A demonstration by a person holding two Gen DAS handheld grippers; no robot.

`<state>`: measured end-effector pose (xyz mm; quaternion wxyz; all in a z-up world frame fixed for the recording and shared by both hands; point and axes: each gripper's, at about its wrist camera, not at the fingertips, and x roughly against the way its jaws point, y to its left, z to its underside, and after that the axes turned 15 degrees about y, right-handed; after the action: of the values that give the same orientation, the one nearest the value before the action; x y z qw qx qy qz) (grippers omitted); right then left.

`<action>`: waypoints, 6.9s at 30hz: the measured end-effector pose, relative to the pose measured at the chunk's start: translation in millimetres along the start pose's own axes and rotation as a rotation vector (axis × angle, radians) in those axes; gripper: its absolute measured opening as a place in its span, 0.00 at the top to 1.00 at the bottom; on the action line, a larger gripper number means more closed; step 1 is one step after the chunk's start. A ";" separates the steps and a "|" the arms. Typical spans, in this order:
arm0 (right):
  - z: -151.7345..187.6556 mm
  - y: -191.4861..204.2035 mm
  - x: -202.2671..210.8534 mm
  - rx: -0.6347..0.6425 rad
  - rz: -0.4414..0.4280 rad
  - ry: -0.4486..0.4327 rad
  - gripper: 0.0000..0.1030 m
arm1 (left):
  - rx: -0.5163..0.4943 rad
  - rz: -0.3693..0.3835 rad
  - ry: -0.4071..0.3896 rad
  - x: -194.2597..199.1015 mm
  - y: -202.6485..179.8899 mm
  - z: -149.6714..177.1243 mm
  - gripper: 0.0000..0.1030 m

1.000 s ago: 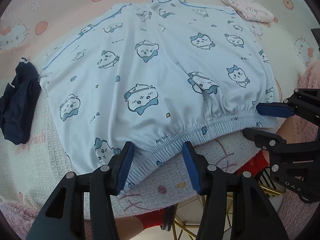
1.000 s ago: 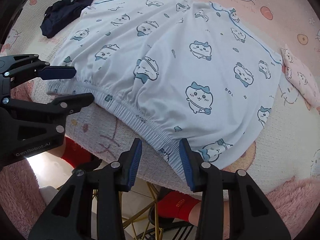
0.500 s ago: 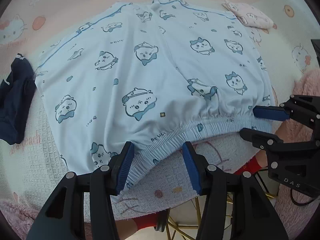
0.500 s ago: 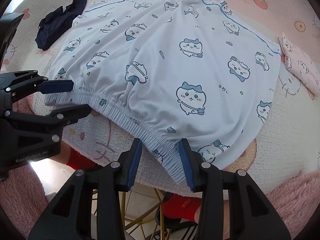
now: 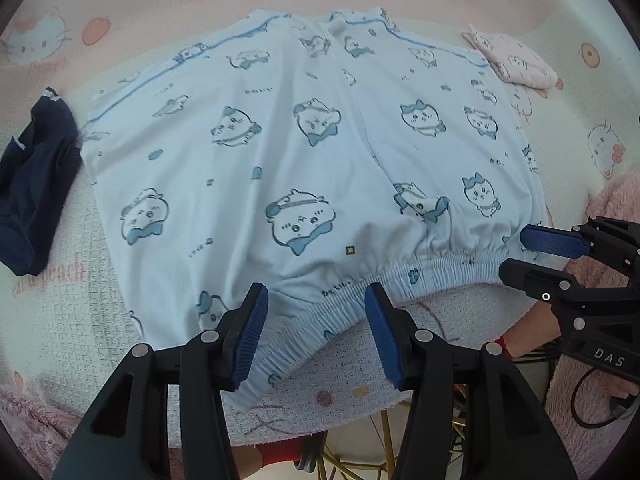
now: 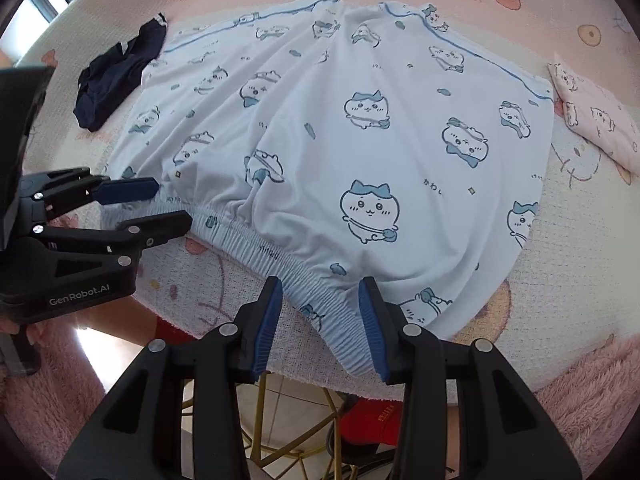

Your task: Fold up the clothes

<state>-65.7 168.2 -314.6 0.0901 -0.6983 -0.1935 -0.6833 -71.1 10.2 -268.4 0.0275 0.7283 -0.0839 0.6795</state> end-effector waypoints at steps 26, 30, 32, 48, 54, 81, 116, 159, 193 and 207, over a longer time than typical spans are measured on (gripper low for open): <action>36.7 -79.6 -10.4 -0.471 -0.372 0.149 0.84 | 0.329 0.145 -0.009 -4.2 56.5 43.3 0.49; 29.6 -81.5 -4.5 -0.478 -0.379 0.122 0.90 | 0.313 0.149 -0.014 -5.1 53.8 40.8 0.49; 16.3 -74.3 8.4 -0.424 -0.365 0.078 0.91 | 0.306 0.156 -0.017 -4.5 52.4 40.6 0.49; -100.8 46.3 -21.1 -0.084 -0.269 0.170 0.83 | 0.332 0.299 -0.049 9.1 55.3 32.9 0.49; -63.4 2.0 10.2 -0.165 -0.321 0.054 0.68 | 0.200 0.342 -0.001 0.2 25.1 2.0 0.49; -35.4 -50.4 -22.9 -0.248 -0.333 0.090 0.67 | 0.030 0.304 0.178 -31.7 -20.9 -64.6 0.71; -81.6 67.0 -33.1 0.115 -0.078 0.132 0.65 | 0.437 0.435 0.045 -15.3 93.7 51.7 0.93; -26.0 32.5 -13.1 0.031 -0.032 0.045 0.62 | 0.424 0.759 0.028 -13.7 86.0 42.0 0.55; -24.5 28.2 -8.2 0.044 -0.145 0.033 0.62 | 0.441 0.744 -0.062 -9.5 74.7 40.1 0.92; -22.7 34.0 14.2 0.126 -0.299 0.001 0.60 | 0.504 0.565 0.011 -11.0 89.7 63.5 0.93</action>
<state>-73.3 130.6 -294.6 0.0309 -0.6544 -0.3378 -0.6758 -23.6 -87.0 -290.7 -0.3404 0.6569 -0.1116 0.6635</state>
